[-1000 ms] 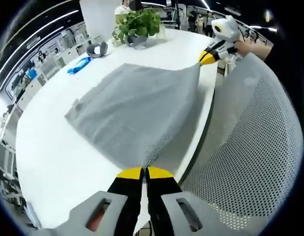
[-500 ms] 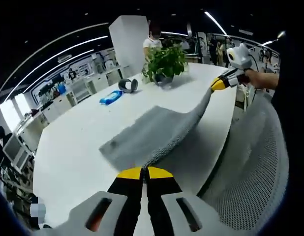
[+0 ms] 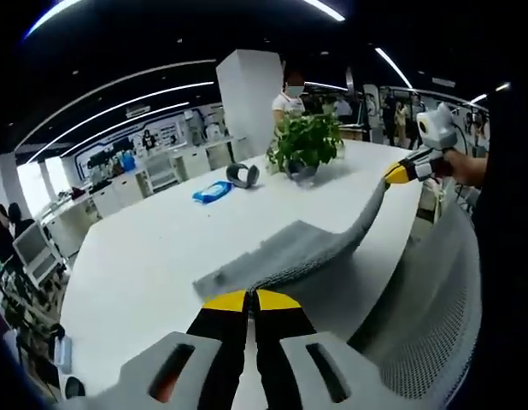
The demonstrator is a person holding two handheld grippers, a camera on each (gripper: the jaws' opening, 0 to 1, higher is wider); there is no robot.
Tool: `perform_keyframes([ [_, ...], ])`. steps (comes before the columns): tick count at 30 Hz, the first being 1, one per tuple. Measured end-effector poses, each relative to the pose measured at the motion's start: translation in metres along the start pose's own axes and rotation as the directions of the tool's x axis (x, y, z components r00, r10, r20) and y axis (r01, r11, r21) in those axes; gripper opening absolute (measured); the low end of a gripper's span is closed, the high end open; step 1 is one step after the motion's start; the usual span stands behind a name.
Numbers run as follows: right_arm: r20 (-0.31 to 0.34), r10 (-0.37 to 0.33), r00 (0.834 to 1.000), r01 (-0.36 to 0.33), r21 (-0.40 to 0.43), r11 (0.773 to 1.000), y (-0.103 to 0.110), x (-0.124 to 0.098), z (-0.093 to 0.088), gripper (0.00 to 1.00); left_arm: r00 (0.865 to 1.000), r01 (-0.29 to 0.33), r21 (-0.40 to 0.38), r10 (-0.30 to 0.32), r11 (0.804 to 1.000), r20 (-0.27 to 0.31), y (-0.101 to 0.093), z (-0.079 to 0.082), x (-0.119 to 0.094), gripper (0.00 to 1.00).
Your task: Fold the towel on the table until its edges align and the towel forms a compact rectangular stack.
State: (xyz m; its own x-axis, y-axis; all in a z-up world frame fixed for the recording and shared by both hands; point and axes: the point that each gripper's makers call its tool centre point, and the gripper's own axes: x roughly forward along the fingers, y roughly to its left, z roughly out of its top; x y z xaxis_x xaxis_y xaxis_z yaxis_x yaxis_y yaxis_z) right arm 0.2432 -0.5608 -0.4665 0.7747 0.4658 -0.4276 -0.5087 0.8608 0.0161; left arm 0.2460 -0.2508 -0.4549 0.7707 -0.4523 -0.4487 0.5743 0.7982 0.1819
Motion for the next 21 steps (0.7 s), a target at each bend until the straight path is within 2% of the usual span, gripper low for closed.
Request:
perform_keyframes([
  [8, -0.003, -0.016, 1.000, 0.016, -0.027, 1.000, 0.000, 0.001, 0.003, 0.00, 1.000, -0.006, 0.000, 0.006, 1.000, 0.000, -0.003, -0.001, -0.001, 0.02],
  [15, 0.023, -0.016, 1.000, 0.017, -0.023, 1.000, 0.003, -0.008, 0.012, 0.00, 0.999, -0.025, -0.014, 0.025, 1.000, 0.037, 0.003, 0.008, -0.012, 0.02],
  [21, 0.044, -0.012, 0.999, 0.014, -0.047, 0.999, 0.010, -0.017, 0.026, 0.00, 0.997, -0.049, -0.010, 0.050, 0.999, 0.062, 0.007, 0.018, -0.022, 0.02],
])
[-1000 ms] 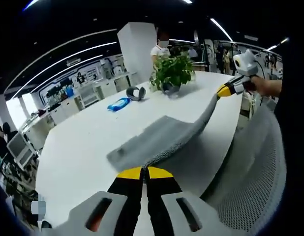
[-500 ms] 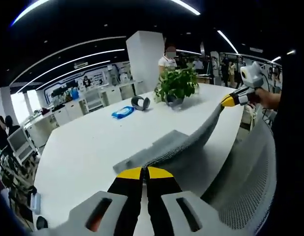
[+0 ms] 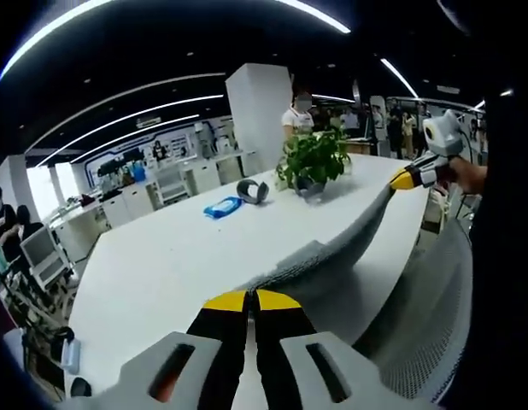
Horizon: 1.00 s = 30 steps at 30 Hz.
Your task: Fold the towel on the table until its edges align and the towel forms a compact rectangular stack.
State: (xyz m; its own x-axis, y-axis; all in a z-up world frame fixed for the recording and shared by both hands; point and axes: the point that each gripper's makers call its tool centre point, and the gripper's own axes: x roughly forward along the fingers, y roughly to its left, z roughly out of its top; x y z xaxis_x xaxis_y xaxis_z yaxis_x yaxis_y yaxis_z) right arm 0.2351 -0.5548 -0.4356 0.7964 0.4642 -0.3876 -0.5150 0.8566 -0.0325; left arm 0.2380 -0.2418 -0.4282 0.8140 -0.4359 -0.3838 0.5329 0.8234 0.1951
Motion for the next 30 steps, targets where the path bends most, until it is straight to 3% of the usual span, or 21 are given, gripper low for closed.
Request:
perform_keyframes([
  [8, -0.013, -0.003, 1.000, 0.002, -0.059, 0.998, 0.008, -0.005, 0.013, 0.00, 1.000, -0.013, -0.016, 0.013, 1.000, -0.006, 0.000, -0.002, -0.010, 0.02],
  [14, -0.040, -0.002, 0.999, -0.001, -0.065, 0.998, 0.004, 0.004, 0.005, 0.00, 1.000, -0.014, -0.008, 0.014, 1.000, -0.023, 0.001, -0.006, -0.005, 0.02],
  [22, -0.082, -0.007, 0.997, -0.002, -0.103, 0.995, -0.004, 0.020, -0.002, 0.00, 0.998, -0.013, 0.023, 0.014, 1.000, -0.061, 0.007, -0.010, 0.010, 0.02],
  [30, -0.113, 0.004, 0.994, -0.015, -0.095, 0.995, -0.018, 0.053, -0.009, 0.00, 0.995, 0.033, 0.046, -0.028, 0.998, -0.093, 0.022, -0.015, 0.036, 0.02],
])
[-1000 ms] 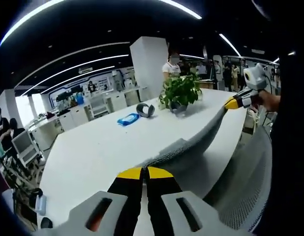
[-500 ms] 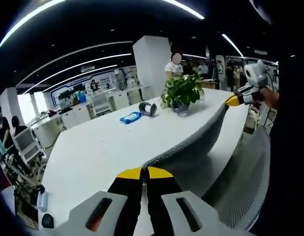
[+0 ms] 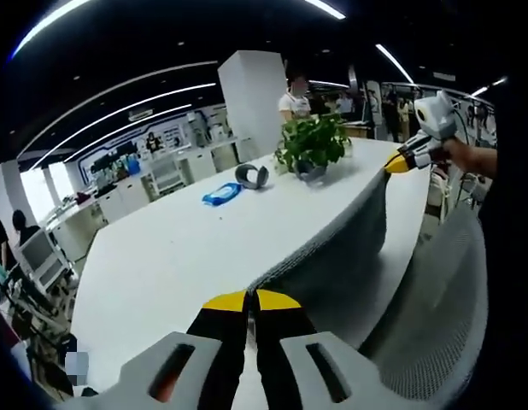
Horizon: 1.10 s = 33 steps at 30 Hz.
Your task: Fold the towel on the table until its edges align and the towel forms a compact rectangular stack.
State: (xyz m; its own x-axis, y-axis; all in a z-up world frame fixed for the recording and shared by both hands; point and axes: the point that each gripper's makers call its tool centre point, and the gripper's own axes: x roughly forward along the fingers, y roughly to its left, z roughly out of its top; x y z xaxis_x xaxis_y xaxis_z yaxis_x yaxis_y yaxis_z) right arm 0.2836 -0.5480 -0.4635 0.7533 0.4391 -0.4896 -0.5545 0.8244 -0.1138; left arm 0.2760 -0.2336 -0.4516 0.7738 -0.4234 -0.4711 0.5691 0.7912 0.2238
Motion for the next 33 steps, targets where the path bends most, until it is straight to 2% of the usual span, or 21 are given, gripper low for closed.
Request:
perform_keyframes([
  [7, -0.064, 0.022, 0.998, -0.022, -0.012, 1.000, -0.009, 0.021, -0.013, 0.00, 0.998, 0.037, 0.011, -0.036, 0.999, -0.041, 0.004, -0.006, 0.025, 0.02],
  [14, -0.102, 0.037, 0.994, -0.039, -0.019, 0.999, -0.013, 0.036, -0.021, 0.00, 0.996, 0.055, 0.011, -0.054, 0.998, -0.070, 0.008, -0.009, 0.040, 0.02],
  [19, -0.132, 0.066, 0.989, -0.065, 0.017, 0.998, -0.016, 0.053, -0.029, 0.00, 0.992, 0.072, 0.012, -0.070, 0.997, -0.109, 0.014, -0.023, 0.056, 0.02],
  [28, -0.201, 0.098, 0.975, -0.096, 0.021, 0.995, -0.020, 0.076, -0.045, 0.00, 0.983, 0.091, -0.011, -0.092, 0.996, -0.159, 0.018, -0.043, 0.078, 0.02],
  [33, -0.215, 0.102, 0.971, -0.099, 0.025, 0.995, -0.024, 0.086, -0.051, 0.00, 0.981, 0.101, -0.026, -0.104, 0.995, -0.164, 0.021, -0.046, 0.087, 0.02],
])
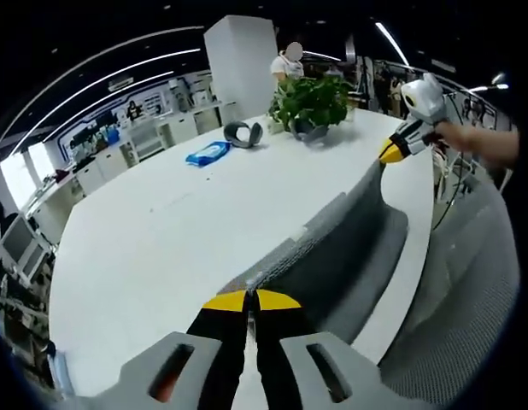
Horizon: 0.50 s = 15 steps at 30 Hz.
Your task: Fold the towel on the table until its edges align and the towel forms a compact rectangular stack.
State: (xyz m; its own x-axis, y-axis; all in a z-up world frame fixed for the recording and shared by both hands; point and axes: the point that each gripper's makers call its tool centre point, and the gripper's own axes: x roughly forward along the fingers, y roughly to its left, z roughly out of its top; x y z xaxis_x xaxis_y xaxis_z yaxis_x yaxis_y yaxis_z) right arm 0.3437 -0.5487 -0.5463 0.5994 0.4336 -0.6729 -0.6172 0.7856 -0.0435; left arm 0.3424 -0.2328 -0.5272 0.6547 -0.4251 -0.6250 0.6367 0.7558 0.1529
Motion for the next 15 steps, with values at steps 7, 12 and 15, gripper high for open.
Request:
perform_keyframes([
  [7, -0.032, 0.002, 0.999, -0.002, -0.013, 1.000, -0.008, 0.017, -0.002, 0.00, 0.999, 0.016, 0.003, -0.016, 1.000, -0.039, 0.008, -0.005, 0.024, 0.02],
  [12, -0.071, 0.019, 0.997, -0.019, -0.009, 1.000, -0.015, 0.038, -0.009, 0.00, 0.997, 0.032, -0.010, -0.032, 0.999, -0.076, 0.015, -0.015, 0.044, 0.02],
  [15, -0.085, 0.019, 0.996, -0.020, -0.010, 1.000, -0.020, 0.046, -0.012, 0.00, 0.996, 0.041, -0.029, -0.043, 0.999, -0.082, 0.018, -0.017, 0.053, 0.02],
])
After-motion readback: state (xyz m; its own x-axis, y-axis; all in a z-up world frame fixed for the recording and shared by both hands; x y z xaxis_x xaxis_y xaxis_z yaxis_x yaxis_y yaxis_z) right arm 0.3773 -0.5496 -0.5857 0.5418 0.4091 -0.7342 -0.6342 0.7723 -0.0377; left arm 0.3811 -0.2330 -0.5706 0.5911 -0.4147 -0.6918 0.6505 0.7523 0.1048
